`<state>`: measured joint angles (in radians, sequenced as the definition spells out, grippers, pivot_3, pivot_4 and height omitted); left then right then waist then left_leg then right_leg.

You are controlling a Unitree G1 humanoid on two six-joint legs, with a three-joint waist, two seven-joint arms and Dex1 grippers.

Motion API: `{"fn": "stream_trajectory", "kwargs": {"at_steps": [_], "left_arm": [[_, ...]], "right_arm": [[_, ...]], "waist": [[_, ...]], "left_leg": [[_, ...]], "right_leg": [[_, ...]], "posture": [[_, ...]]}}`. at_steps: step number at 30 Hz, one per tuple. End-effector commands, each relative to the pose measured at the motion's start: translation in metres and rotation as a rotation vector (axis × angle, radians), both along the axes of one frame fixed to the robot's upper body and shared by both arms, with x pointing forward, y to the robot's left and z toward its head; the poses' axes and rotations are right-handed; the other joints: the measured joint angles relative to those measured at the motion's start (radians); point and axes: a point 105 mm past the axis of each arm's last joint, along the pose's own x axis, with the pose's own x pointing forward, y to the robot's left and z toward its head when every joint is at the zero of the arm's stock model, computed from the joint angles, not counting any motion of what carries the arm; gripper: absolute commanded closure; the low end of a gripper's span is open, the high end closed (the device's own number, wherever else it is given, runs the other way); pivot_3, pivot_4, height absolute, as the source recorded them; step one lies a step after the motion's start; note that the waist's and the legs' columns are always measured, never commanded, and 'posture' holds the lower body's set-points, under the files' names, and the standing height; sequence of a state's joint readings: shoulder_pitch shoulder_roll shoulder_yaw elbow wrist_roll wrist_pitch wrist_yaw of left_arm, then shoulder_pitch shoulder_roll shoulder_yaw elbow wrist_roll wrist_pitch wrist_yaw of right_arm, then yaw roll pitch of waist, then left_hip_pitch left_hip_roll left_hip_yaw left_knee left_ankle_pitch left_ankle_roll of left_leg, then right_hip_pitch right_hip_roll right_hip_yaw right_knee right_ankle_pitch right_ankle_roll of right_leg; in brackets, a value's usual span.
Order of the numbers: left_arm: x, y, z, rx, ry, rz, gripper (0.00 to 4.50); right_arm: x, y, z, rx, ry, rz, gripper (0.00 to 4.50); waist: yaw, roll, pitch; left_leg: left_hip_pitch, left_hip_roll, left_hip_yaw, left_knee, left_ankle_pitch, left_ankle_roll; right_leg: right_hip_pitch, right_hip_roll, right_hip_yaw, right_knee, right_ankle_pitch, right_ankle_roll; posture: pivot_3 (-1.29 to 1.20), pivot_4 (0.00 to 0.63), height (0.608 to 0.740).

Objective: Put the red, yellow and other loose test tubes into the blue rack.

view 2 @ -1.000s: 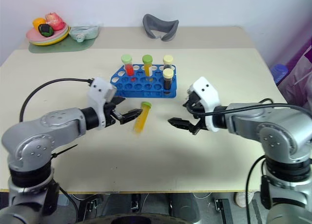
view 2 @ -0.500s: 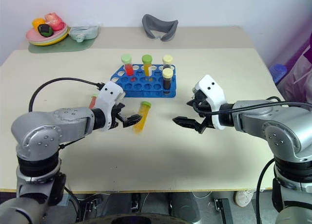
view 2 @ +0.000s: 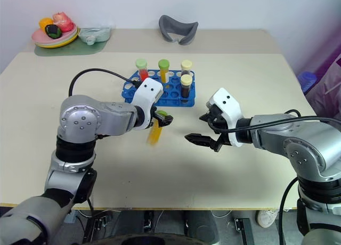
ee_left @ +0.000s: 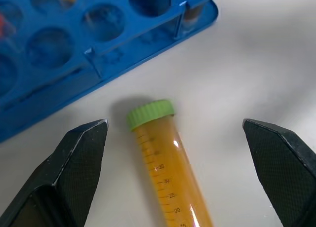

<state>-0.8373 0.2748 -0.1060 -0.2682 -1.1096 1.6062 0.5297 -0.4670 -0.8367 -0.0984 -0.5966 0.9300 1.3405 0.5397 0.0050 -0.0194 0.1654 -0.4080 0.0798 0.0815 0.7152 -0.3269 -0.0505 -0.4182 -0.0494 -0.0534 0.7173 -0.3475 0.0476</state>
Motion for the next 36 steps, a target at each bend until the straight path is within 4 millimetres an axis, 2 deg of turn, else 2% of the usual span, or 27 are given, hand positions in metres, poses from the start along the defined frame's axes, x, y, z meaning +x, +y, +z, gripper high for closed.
{"fn": "stream_trajectory", "kwargs": {"at_steps": [1, 7, 13, 22, 30, 36], "left_arm": [[-0.002, -0.002, 0.006, 0.005, 0.006, -0.033, 0.00], [-0.013, -0.010, -0.007, 0.024, 0.105, -0.101, 0.00], [-0.022, -0.004, -0.030, 0.066, 0.213, -0.087, 0.00], [-0.011, 0.010, -0.040, 0.151, 0.216, 0.085, 0.00], [0.007, 0.021, -0.039, 0.173, 0.184, 0.252, 0.00], [0.014, 0.022, -0.035, 0.179, 0.167, 0.275, 0.00]], "right_arm": [[-0.003, -0.002, 0.010, 0.004, -0.051, 0.009, 0.05], [-0.005, -0.004, 0.014, 0.016, -0.054, 0.030, 0.05], [-0.024, 0.004, 0.024, 0.074, -0.056, 0.169, 0.05], [-0.024, 0.005, 0.022, 0.077, -0.058, 0.174, 0.05], [-0.026, 0.007, 0.021, 0.079, -0.057, 0.170, 0.05], [-0.023, -0.005, 0.010, 0.028, -0.021, 0.107, 0.05]], "waist": [[0.002, 0.000, 0.000], [0.008, 0.000, 0.000], [0.006, 0.000, 0.000], [0.008, -0.001, 0.000], [0.007, -0.001, 0.000], [0.008, -0.001, 0.001]], "left_leg": [[0.000, 0.000, 0.000, 0.000, 0.000, 0.000], [0.000, -0.001, -0.001, 0.001, 0.001, 0.000], [0.000, -0.001, -0.001, 0.000, 0.002, 0.000], [0.001, -0.002, -0.003, 0.001, 0.003, 0.000], [0.003, -0.002, -0.003, 0.001, 0.004, 0.000], [0.005, -0.004, -0.003, 0.001, 0.004, 0.000]], "right_leg": [[0.000, 0.000, 0.000, 0.000, 0.000, 0.000], [0.001, 0.000, 0.000, 0.000, 0.001, 0.000], [0.001, 0.000, 0.000, 0.000, 0.001, 0.000], [0.003, -0.001, -0.001, 0.000, 0.002, 0.000], [0.004, 0.000, -0.001, 0.000, 0.002, -0.001], [0.007, 0.000, -0.001, 0.000, 0.002, 0.000]], "posture": [[0.00, 0.150, 0.707], [0.00, 0.150, 0.707], [0.00, 0.150, 0.707], [0.00, 0.150, 0.707], [0.00, 0.150, 0.707], [0.00, 0.150, 0.707]]}}
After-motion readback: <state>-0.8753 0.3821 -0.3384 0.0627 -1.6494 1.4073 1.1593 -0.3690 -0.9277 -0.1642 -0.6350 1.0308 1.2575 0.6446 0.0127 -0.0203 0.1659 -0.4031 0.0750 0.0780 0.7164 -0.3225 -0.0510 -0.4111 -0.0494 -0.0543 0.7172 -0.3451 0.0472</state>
